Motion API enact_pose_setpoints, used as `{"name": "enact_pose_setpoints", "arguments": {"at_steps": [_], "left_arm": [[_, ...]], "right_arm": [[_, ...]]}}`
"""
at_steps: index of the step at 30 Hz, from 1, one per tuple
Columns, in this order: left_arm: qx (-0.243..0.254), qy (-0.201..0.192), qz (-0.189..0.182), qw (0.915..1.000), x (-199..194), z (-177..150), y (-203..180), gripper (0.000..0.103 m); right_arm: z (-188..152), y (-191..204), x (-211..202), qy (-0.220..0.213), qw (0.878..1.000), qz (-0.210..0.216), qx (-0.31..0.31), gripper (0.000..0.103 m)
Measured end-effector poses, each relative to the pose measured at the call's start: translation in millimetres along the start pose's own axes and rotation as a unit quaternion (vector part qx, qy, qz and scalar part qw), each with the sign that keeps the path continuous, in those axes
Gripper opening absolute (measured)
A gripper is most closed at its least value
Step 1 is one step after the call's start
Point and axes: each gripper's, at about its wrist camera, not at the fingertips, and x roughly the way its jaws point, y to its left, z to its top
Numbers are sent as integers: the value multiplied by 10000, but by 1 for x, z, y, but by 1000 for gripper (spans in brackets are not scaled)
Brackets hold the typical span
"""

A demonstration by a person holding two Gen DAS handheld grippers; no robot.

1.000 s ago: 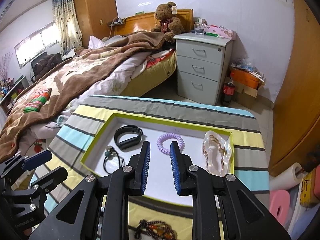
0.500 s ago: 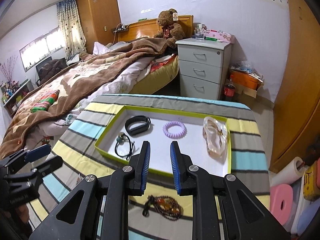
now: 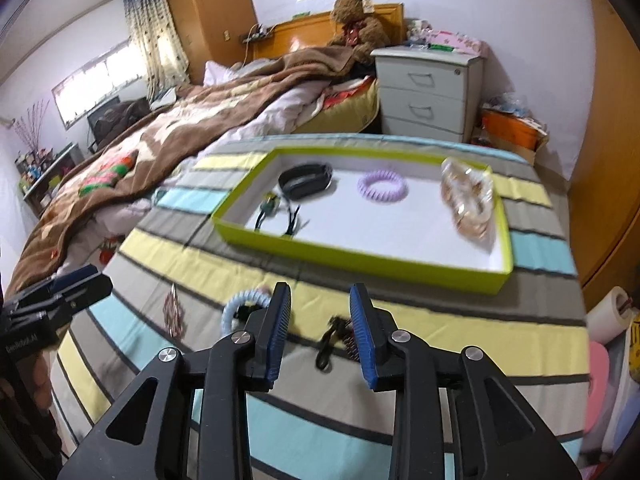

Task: Organize jewelry
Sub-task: 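Move the right tool to the light-blue coil hair tie and close on it, then lower the left tool onto the pink rhinestone hair clip and close while the right tool holds the blue coil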

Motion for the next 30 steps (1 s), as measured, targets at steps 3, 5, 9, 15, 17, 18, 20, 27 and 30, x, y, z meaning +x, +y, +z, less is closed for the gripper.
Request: {"name": "enact_pose_setpoints", "arguments": {"at_steps": [3, 5, 9, 15, 17, 18, 20, 27, 30], "left_arm": [[-11, 77, 45, 10000, 2, -5, 8, 71], [-60, 88, 69, 9999, 2, -8, 13, 72], [-110, 102, 25, 9999, 2, -12, 20, 74], [-162, 200, -25, 9997, 6, -17, 28, 74], [-192, 216, -41, 9996, 7, -19, 30, 74], [-215, 233, -44, 9995, 8, -19, 31, 74], [-223, 249, -47, 9994, 9, -19, 32, 74], [-274, 304, -48, 9991, 14, -19, 35, 75], [-294, 356, -53, 9989, 17, -20, 36, 75]], "right_arm": [[-6, 5, 8, 85, 9999, 38, -42, 32], [-7, 9, 13, 124, 9999, 90, -57, 32], [-8, 14, 22, 207, 9996, 186, -86, 32], [-11, 26, 35, 342, 9987, 225, -311, 34], [-11, 28, 40, 405, 9984, 180, -348, 34], [-11, 28, 42, 422, 9983, 181, -349, 34], [-11, 27, 46, 466, 9982, 186, -337, 34], [-13, 30, 52, 548, 9975, 216, -400, 34], [-14, 30, 53, 567, 9973, 221, -406, 33]]}}
